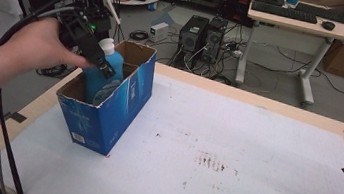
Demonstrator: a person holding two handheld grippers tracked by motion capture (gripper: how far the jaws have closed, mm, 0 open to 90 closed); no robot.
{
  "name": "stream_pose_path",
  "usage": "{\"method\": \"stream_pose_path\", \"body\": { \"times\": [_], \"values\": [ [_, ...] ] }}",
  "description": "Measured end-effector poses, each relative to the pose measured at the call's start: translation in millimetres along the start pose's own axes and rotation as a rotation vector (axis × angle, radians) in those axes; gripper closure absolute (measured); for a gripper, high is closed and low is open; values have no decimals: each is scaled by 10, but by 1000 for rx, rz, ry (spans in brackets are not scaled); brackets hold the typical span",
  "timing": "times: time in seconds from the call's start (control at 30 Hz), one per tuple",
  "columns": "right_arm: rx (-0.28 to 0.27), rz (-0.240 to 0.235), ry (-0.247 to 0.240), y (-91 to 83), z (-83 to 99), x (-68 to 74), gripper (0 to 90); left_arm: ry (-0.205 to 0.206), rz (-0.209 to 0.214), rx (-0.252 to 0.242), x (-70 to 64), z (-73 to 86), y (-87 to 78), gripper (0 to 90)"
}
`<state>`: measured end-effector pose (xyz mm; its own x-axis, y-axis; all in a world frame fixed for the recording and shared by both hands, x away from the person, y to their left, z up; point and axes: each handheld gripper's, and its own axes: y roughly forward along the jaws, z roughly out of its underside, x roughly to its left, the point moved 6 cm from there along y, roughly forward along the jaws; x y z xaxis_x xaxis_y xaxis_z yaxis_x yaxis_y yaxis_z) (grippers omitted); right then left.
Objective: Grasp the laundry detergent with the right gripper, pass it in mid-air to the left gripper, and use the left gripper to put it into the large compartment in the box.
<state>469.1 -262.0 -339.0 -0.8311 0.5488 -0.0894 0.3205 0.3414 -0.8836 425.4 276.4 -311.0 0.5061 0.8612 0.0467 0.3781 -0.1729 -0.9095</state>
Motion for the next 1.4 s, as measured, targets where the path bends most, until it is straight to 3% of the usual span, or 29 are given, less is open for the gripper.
{"method": "stream_pose_path", "body": {
  "times": [0.17,0.43,1.4],
  "values": [
    [5,-1,-2,17,8,10,128,16,9,37,-13,78,179,377],
    [7,0,-4,28,25,19,128,46,0,59,-40,143,312,376],
    [16,-2,2,48,62,37,128,86,-11,77,-44,167,303,372]
  ]
}}
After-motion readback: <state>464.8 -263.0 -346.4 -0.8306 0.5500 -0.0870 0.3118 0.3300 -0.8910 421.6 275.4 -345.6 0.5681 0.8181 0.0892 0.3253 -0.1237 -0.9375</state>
